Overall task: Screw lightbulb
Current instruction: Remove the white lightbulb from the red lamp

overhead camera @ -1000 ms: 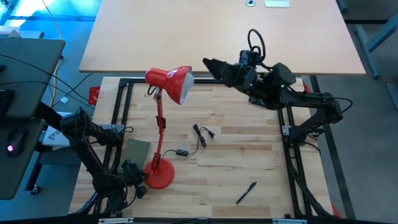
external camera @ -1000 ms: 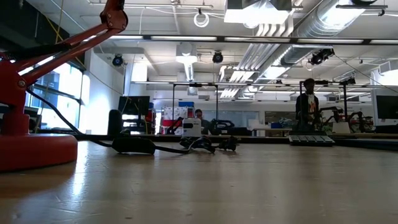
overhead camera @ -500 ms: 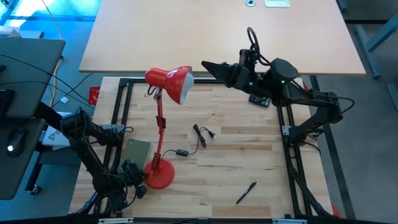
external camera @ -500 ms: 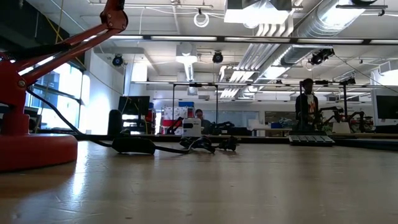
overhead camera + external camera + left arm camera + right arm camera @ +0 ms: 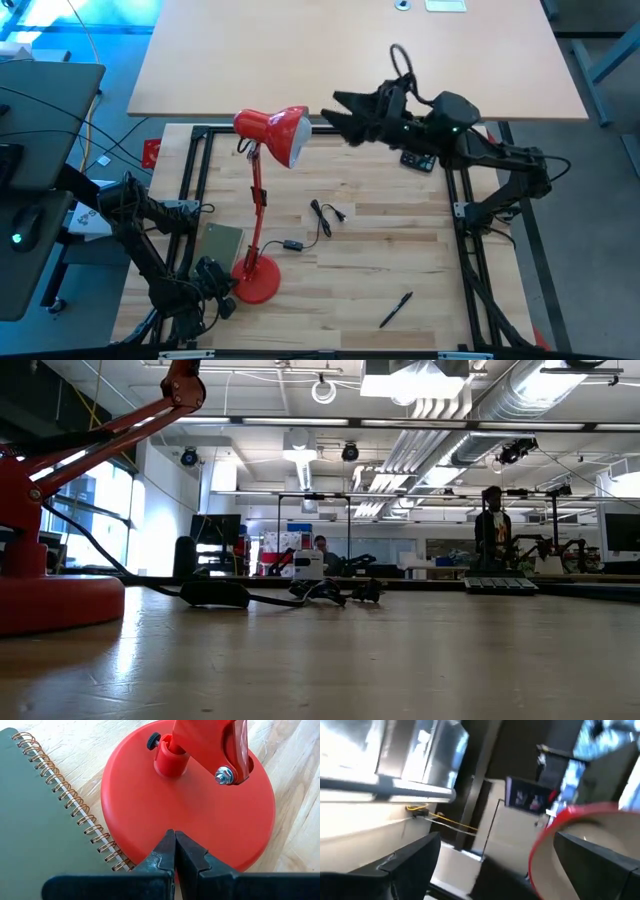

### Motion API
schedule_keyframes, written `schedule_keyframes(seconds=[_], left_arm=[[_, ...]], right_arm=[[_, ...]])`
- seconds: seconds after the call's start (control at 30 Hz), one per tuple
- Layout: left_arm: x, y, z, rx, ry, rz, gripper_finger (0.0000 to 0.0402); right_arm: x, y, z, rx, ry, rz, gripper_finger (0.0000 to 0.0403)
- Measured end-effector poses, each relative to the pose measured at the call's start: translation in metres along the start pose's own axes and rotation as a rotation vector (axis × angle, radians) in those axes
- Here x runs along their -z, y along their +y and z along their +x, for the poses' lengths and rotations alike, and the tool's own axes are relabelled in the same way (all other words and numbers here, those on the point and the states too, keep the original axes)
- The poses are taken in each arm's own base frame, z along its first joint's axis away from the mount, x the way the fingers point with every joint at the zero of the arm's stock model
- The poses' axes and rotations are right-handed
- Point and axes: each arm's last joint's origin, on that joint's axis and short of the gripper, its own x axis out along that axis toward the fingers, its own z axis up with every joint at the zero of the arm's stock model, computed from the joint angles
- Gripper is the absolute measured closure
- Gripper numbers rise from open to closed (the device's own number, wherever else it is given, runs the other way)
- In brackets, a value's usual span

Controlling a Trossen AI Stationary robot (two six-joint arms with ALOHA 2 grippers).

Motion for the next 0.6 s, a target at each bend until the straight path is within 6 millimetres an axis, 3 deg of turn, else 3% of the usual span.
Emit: schedule_keyframes(seconds=[0.17,0.6], left_arm=[[0.0,0.0,0.0,0.0,-0.002,0.001,0.0402],[0.0,0.0,0.0,0.004,-0.009,0.001,0.0401]], right_arm=[[0.01,-0.012,-0.002,0.139,0.055,0.143,0.002],[0.013,-0.031,-0.005,0.331,0.021,0.261,0.002]])
